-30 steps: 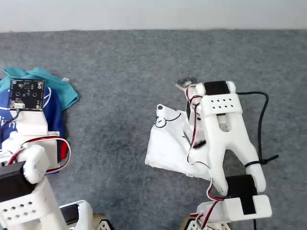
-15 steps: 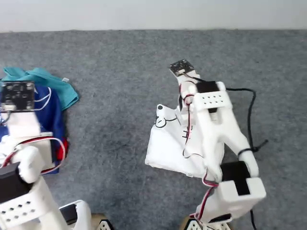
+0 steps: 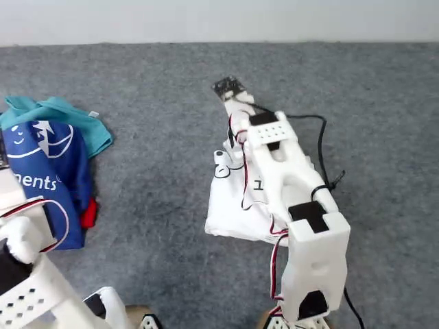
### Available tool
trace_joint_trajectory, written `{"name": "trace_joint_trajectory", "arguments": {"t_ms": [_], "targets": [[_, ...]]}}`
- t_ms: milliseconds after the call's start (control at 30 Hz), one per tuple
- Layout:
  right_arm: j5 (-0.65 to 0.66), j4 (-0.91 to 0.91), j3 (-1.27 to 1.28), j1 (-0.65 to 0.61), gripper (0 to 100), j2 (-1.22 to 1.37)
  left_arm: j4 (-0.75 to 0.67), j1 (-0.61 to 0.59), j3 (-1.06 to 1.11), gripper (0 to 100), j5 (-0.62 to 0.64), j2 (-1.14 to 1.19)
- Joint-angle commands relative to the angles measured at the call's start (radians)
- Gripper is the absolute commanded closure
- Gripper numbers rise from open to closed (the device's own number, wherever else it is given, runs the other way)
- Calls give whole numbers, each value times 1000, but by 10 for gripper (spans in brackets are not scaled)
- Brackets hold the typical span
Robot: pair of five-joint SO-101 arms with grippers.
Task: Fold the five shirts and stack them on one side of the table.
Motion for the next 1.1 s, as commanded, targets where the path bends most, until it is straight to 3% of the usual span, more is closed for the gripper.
{"name": "trace_joint_trajectory", "arguments": {"t_ms": [0, 167, 333, 500, 1067], "targets": [[-3, 240, -155, 1, 990, -62, 11, -5, 27, 986, -9, -5], [-3, 567, -288, 73, 990, -96, 11, -5, 79, 986, -9, -6], [-15, 745, -330, 162, 934, -99, 11, -5, 84, 986, -9, -6], [-120, 731, -299, 288, 803, -94, 9, -5, 87, 986, -11, -6], [-163, 667, -299, 341, 872, 74, 9, -5, 87, 986, -8, -6]]}}
